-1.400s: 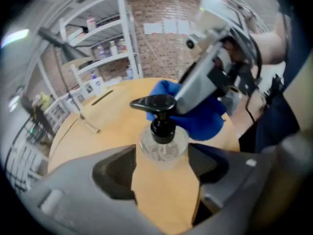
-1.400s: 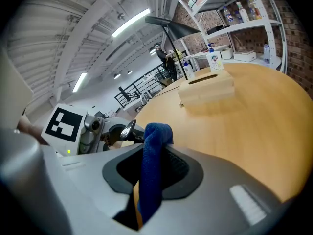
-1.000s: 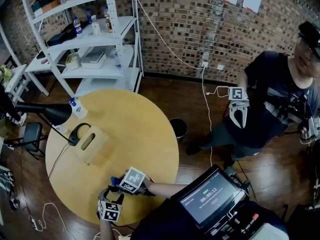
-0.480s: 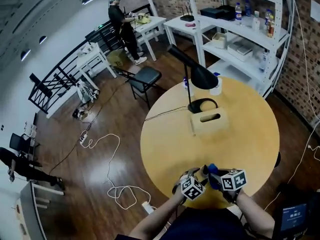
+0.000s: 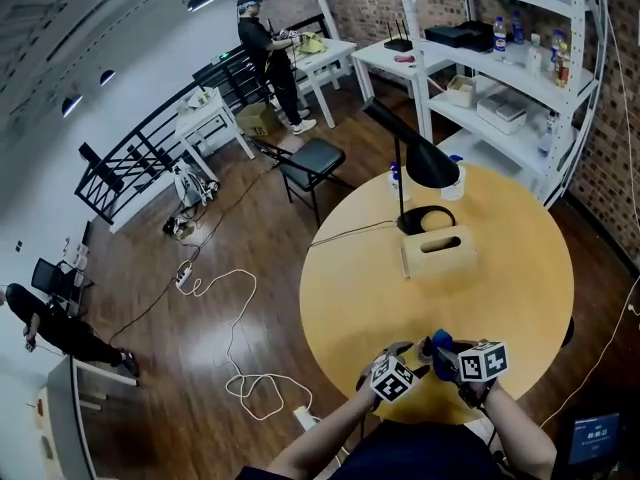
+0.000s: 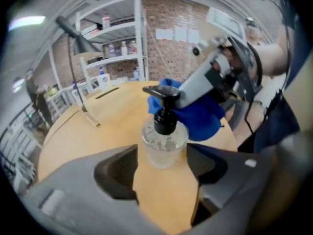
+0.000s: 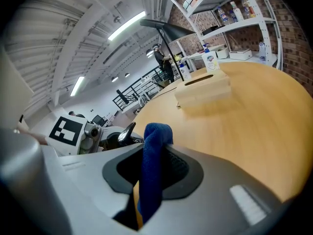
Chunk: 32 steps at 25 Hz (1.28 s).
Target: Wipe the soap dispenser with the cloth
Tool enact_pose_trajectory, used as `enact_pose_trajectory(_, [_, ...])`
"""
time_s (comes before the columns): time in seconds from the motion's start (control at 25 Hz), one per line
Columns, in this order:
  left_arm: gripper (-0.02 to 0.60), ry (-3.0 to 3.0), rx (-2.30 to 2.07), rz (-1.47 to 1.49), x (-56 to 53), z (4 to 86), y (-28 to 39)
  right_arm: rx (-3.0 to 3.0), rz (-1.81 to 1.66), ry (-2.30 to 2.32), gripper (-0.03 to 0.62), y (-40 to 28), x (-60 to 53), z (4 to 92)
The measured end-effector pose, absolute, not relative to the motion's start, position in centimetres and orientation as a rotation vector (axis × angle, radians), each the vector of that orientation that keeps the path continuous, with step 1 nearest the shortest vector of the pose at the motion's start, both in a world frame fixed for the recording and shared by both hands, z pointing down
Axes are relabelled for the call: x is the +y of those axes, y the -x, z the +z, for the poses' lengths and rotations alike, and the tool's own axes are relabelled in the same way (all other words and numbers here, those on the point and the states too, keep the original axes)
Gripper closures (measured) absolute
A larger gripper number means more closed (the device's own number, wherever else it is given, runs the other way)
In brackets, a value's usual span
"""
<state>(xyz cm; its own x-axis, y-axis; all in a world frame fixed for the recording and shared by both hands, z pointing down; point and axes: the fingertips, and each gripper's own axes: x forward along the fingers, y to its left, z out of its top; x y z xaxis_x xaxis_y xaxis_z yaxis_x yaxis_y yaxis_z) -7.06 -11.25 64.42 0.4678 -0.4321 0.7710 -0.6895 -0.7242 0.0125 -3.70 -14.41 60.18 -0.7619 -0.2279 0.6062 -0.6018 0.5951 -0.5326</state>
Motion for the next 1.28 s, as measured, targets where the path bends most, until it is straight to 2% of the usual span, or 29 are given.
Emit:
enact_pose_trajectory(0.08, [0.256, -2.396, -0.990, 1.097, -11.3, 63.8, 6.6, -2.341, 1.041, -0.648, 0.513, 3.6, -13.6, 60.1])
enact_pose_trajectory(0.24, [0.258, -2.481, -0.951, 1.242, -12.1, 63.7, 5.7, -2.331, 1.028, -0.610, 0.513, 3.4, -12.6, 60.0])
enact_pose_trajectory(0.6, [0.259, -2.711, -0.496, 1.447, -11.3, 64.0, 5.4, -2.323, 1.043, -0.626, 0.513, 3.9, -15.1, 60.1])
enact_pose_trajectory(0.72, [0.247, -2.674, -0.567, 1.446, -11.4, 63.9, 5.7, -2.330, 1.046, -0.619, 0.513, 4.0, -14.6, 60.0])
enact_pose_trajectory(0.84, [0.238, -2.490, -0.800, 1.287, -11.5, 63.3, 6.3, -2.329, 1.064, -0.614, 0.513, 3.6, -13.7, 59.9])
enact_pose_trajectory(0.92, [0.245, -2.399, -0.905, 1.234, -11.4, 63.0, 6.3, -2.327, 1.060, -0.614, 0.513, 3.3, -13.0, 59.9])
enact_pose_trajectory(1.0, [0.285, -2.397, -0.923, 1.267, -11.2, 63.1, 6.0, -2.322, 1.047, -0.619, 0.513, 3.1, -12.5, 60.1])
enact_pose_trajectory(1.16, [0.287, -2.507, -0.768, 1.367, -10.7, 63.6, 6.3, -2.310, 1.031, -0.616, 0.513, 3.4, -12.8, 60.5])
enact_pose_trajectory(1.28, [0.291, -2.613, -0.642, 1.546, -12.4, 63.2, 8.1, -2.362, 1.032, -0.628, 0.513, 4.7, -16.1, 60.4])
